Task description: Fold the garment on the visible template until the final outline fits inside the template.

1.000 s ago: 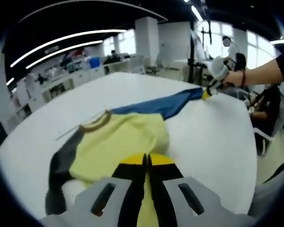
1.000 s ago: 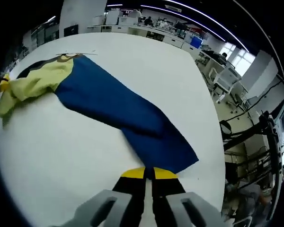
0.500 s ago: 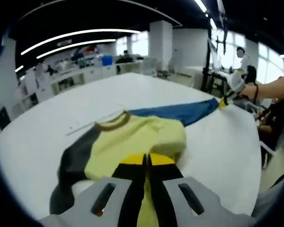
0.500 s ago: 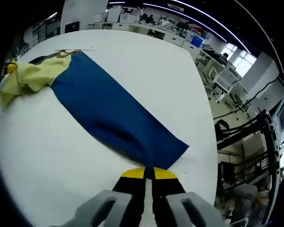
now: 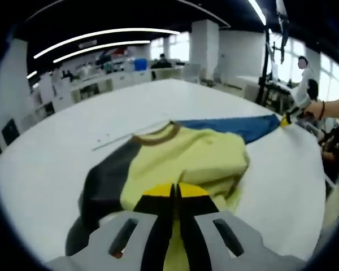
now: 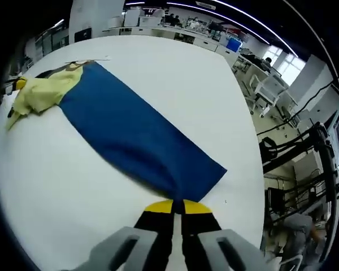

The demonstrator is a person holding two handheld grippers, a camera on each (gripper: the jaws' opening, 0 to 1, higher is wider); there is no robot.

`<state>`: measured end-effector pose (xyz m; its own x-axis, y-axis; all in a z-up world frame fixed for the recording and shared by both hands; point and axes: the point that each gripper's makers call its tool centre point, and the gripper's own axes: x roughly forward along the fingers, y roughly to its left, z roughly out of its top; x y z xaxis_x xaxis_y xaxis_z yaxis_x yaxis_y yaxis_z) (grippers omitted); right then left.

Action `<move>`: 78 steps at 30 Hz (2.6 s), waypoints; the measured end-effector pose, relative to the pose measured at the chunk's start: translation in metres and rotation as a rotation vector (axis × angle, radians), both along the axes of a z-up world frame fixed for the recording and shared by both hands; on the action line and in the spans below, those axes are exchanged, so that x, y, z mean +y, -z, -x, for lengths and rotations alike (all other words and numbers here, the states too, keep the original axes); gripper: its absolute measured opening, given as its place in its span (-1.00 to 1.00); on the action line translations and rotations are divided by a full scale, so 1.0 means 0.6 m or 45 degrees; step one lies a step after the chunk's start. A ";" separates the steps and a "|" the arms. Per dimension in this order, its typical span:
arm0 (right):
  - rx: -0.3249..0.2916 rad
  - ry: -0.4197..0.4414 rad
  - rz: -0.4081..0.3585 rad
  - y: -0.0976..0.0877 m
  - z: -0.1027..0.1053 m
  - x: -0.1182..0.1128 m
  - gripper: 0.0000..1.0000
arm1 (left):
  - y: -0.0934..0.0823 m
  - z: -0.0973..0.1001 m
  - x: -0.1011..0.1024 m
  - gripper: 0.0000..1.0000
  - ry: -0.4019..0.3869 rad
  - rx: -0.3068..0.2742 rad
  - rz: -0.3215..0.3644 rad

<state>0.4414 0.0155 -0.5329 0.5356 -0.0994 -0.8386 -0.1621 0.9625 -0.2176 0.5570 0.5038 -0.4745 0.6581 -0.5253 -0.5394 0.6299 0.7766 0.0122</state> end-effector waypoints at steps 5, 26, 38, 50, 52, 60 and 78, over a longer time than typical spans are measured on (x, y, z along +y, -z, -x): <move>-0.032 0.089 -0.077 0.001 0.000 -0.002 -1.00 | 0.018 -0.011 0.007 -1.00 -0.035 0.014 -0.036; -0.237 0.226 -0.245 -0.063 -0.012 0.027 -0.19 | -0.039 0.045 -0.032 -0.54 0.126 -0.146 -0.125; -0.313 0.126 -0.398 -0.097 -0.021 0.118 0.07 | 0.011 0.122 -0.123 -0.63 0.381 -0.060 -0.118; -0.334 -0.107 -0.507 -0.131 -0.015 0.224 0.43 | 0.068 0.103 -0.153 -0.61 0.355 0.017 -0.179; -0.333 -0.140 -0.513 -0.135 -0.013 0.237 0.48 | 0.074 0.101 -0.153 -0.61 0.349 0.033 -0.176; -0.326 -0.286 -0.595 -0.157 0.008 0.300 0.60 | 0.095 0.101 -0.150 -0.64 0.359 0.047 -0.242; -0.290 -0.461 -0.569 -0.159 0.061 0.355 0.59 | 0.075 0.094 -0.140 -1.00 0.314 0.073 -0.179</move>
